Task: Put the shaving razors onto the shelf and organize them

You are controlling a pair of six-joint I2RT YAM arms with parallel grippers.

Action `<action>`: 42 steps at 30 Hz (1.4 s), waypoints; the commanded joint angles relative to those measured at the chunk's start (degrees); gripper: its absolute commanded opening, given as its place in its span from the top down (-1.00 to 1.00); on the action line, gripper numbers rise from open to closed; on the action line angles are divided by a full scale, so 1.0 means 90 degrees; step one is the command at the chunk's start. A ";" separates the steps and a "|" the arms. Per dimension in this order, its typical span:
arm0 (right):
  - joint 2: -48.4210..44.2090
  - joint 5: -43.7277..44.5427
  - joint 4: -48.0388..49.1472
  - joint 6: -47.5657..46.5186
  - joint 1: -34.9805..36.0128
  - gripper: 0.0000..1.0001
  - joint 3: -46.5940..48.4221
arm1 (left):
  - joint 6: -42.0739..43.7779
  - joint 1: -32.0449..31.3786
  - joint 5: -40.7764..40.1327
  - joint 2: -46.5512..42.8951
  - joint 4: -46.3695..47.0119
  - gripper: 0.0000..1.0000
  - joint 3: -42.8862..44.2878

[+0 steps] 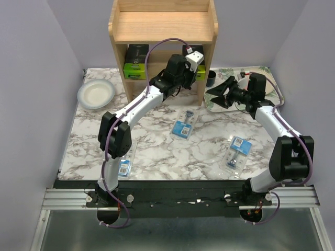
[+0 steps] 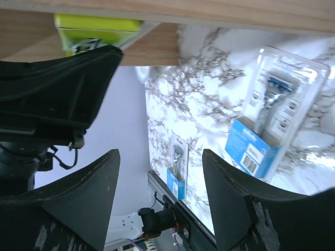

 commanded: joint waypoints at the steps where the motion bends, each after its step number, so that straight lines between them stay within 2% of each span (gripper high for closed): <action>1: -0.0281 0.0178 -0.0295 -0.0281 -0.0166 -0.43 -0.0195 | 0.0012 -0.0027 -0.0158 0.0219 0.0305 1.00 0.0359; 4: -0.0330 0.0188 -0.0315 -0.0320 -0.0185 -0.43 -0.0264 | 0.0032 -0.0027 -0.0109 0.0151 0.0208 1.00 0.0321; 7: -0.0389 0.0178 -0.0344 -0.0456 -0.0195 -0.43 -0.0293 | 0.0100 -0.0018 0.0115 -0.0307 0.0013 1.00 -0.0117; 9: -0.0457 0.0149 -0.0363 -0.0632 -0.0205 -0.43 -0.0284 | 0.0159 -0.0018 0.0525 -0.0980 -0.0046 0.94 -0.0897; 10: -0.0477 0.0139 -0.0373 -0.1049 -0.0214 -0.43 -0.0284 | 0.0323 -0.0018 0.0700 -0.1282 0.0002 0.71 -0.1277; 12: -0.0603 0.0129 -0.0664 -0.1559 -0.0214 -0.43 -0.0254 | 0.0432 -0.0018 0.1109 -0.2210 0.0032 0.44 -0.2459; 13: -0.0662 0.0235 -0.0811 -0.1948 -0.0205 -0.43 -0.0264 | 0.0432 -0.0027 0.1199 -0.2522 0.0022 0.19 -0.2840; 14: -0.0740 0.0440 -0.0948 -0.2048 -0.0205 -0.43 -0.0322 | 0.0394 -0.0027 0.1306 -0.3086 0.0060 0.08 -0.3607; 15: -0.0779 0.0509 -0.1104 -0.2117 -0.0195 -0.43 -0.0400 | 0.0248 -0.0027 0.1375 -0.3333 0.0100 -0.03 -0.3973; 16: -0.0818 0.0558 -0.1135 -0.2243 -0.0195 -0.43 -0.0623 | 0.0227 -0.0027 0.1376 -0.3548 0.0206 -0.23 -0.4324; 17: -0.0867 0.0588 -0.1145 -0.2283 -0.0195 -0.43 -0.0770 | 0.0024 -0.0056 0.1385 -0.3850 0.0227 -0.30 -0.4879; 21: -0.1179 0.0656 -0.1465 -0.2692 -0.0195 -0.43 -0.1318 | -0.0582 -0.0066 0.1298 -0.4097 0.0198 -0.43 -0.5654; 24: -0.1365 0.0920 -0.2234 -0.3667 -0.0205 -0.43 -0.1105 | -0.0642 -0.0066 0.1317 -0.4292 0.0198 -0.50 -0.5958; 25: -0.1394 0.0794 -0.2490 -0.4869 -0.0205 -0.43 -0.0930 | -0.0603 -0.0057 0.1307 -0.4341 0.0111 -0.51 -0.5978; 26: -0.1385 0.0271 -0.2831 -0.5732 -0.0195 -0.40 -0.0348 | -0.0516 -0.0066 0.1317 -0.4400 0.0042 -0.54 -0.6017; 27: -0.1317 0.0082 -0.3985 -0.6746 -0.0195 -0.32 -0.0023 | -0.0486 -0.0066 0.1327 -0.4410 -0.0007 -0.55 -0.6027; 28: -0.1259 0.0022 -0.4634 -0.8545 -0.0195 -0.29 0.0328 | -0.0466 -0.0066 0.1346 -0.4429 -0.0114 -0.60 -0.6037; 29: -0.1171 0.0002 -0.5182 -0.9394 -0.0195 -0.28 0.0525 | -0.0389 -0.0066 0.1598 -0.4449 -0.0202 -0.65 -0.6037; 30: -0.1151 0.0089 -0.6299 -1.0302 -0.0195 -0.26 0.0759 | -0.0185 -0.0047 0.1987 -0.4401 -0.0454 -0.72 -0.5882; 31: -0.1160 0.0274 -0.6717 -1.1722 -0.0205 -0.25 0.0732 | 0.0117 -0.0037 0.2445 -0.4333 -0.0863 -0.71 -0.5784; 32: -0.1305 0.0778 -0.6992 -1.2278 -0.0195 -0.24 0.0655 | 0.0303 -0.0047 0.2749 -0.4303 -0.0905 -0.71 -0.5744; 34: -0.1511 0.1376 -0.7249 -1.3139 -0.0195 -0.21 0.0119 | 0.0228 -0.0047 0.2685 -0.4429 -0.0635 -0.72 -0.5899; 35: -0.1589 0.2056 -0.7084 -1.3008 -0.0195 -0.20 -0.0077 | 0.0237 -0.0037 0.2607 -0.4488 -0.0574 -0.72 -0.5978; 36: -0.1551 0.2227 -0.6976 -1.2823 -0.0195 -0.17 -0.0117 | 0.0218 -0.0047 0.2355 -0.4556 -0.0535 -0.72 -0.6056; 39: -0.1250 0.2171 -0.7150 -1.0854 -0.0195 -0.19 0.0370 | -0.0172 -0.0047 0.1758 -0.4683 -0.0379 -0.71 -0.6241; 40: -0.1248 0.2112 -0.7102 -0.9572 -0.0195 -0.21 0.0438 | -0.0260 -0.0047 0.1534 -0.4732 -0.0272 -0.72 -0.6310; 42: -0.1248 0.1926 -0.6918 -0.8441 -0.0195 -0.23 0.0294 | -0.0290 -0.0047 0.1425 -0.4868 -0.0174 -0.72 -0.6456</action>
